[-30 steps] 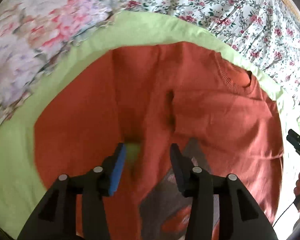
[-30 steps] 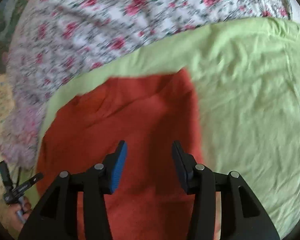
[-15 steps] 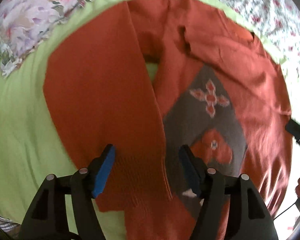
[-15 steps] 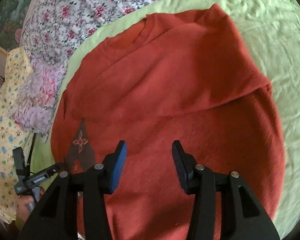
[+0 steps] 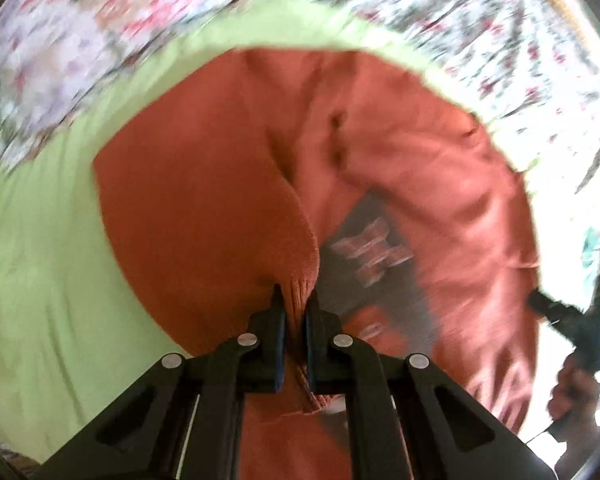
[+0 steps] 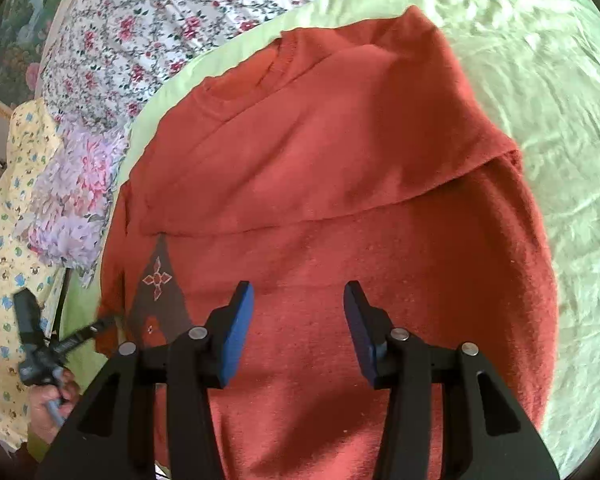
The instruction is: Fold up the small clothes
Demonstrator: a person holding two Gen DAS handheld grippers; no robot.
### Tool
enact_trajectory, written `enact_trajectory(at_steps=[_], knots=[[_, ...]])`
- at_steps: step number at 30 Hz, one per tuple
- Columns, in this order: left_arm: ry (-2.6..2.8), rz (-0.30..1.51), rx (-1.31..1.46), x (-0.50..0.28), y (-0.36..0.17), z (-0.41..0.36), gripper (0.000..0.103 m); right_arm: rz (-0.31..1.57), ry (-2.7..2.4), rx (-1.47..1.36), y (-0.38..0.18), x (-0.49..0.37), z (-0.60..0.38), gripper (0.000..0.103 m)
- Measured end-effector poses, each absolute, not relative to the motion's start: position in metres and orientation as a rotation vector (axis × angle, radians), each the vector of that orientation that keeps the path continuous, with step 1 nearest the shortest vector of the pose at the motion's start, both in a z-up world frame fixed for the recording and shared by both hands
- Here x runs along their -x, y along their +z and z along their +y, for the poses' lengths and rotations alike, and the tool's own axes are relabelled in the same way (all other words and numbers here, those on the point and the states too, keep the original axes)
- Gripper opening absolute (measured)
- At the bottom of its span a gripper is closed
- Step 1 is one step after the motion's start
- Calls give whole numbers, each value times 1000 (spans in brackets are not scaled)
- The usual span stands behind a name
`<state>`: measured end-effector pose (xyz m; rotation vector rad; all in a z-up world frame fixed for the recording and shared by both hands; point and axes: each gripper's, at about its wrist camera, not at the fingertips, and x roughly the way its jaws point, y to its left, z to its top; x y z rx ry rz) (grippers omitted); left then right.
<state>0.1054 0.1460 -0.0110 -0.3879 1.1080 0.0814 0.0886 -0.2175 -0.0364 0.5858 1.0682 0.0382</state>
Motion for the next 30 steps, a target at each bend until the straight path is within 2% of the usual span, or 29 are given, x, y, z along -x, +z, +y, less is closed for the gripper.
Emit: enact_trajectory(at_steps=[6, 10, 19, 26, 30], knots=[[-106, 1004, 363, -166, 42, 79, 5, 1050, 19, -608, -35, -85, -232, 48], [-221, 965, 312, -220, 55, 24, 5, 1029, -6, -614, -30, -82, -249, 48], [-354, 1062, 211, -314, -19, -98, 5, 998, -86, -673, -29, -68, -299, 48], [-341, 1133, 203, -322, -63, -115, 7, 993, -104, -684, -33, -74, -319, 48], [-366, 1158, 235, -318, -66, -106, 29, 989, -59, -648, -32, -89, -313, 48]])
